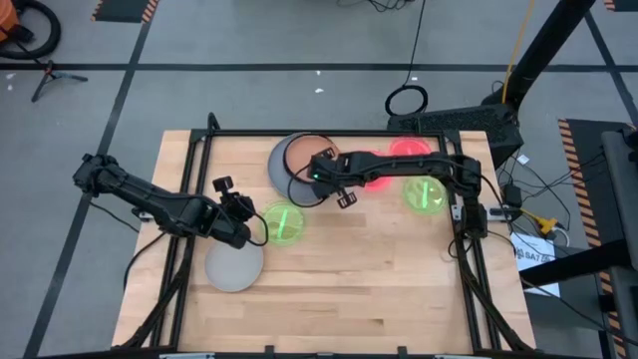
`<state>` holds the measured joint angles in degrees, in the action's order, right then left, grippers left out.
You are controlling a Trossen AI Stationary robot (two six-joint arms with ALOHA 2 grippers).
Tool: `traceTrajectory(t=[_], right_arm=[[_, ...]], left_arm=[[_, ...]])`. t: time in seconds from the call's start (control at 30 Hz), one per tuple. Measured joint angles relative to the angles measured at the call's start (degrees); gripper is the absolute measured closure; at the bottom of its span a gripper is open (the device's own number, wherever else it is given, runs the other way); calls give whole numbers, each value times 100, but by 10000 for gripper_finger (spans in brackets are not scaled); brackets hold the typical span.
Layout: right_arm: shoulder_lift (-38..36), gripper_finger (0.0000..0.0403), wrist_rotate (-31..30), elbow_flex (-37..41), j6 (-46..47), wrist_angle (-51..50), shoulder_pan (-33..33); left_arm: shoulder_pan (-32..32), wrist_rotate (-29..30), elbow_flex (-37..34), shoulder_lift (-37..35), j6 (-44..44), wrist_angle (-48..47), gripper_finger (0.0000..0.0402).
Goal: Stack plastic plates
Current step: Stack the brown plate on top of the black plate, then stack the light gray plate on top of the brown plate
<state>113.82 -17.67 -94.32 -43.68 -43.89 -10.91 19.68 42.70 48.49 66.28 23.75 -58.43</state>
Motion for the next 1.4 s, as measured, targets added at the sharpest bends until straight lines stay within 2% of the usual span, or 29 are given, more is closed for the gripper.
traceTrajectory(t=[0.13,0.43,0.6,0.7,0.87,1.1,1.17,1.27,1.4], right_arm=[[0,364,-4,0,417,-1,-12],[0,286,-15,0,705,35,-14],[0,264,-20,0,1273,48,6],[0,262,-20,0,1832,41,27],[0,269,-19,2,3448,-323,111],[0,286,-7,6,5128,-2559,426],[-5,290,-7,37,5390,-2928,583],[-247,295,-5,337,5343,-2805,878],[-873,302,102,1161,5168,-1596,1216]], left_arm=[[1,0,0,0,2,0,314],[0,0,0,2,9,0,314],[2,0,0,0,25,0,314],[2,0,0,0,60,0,314],[1,-2,0,1,200,0,314],[1,-161,0,0,728,2,314],[2,-242,0,0,938,1,314],[26,-496,0,2,1216,-2,314],[262,-690,-2,2,1508,1,314]])
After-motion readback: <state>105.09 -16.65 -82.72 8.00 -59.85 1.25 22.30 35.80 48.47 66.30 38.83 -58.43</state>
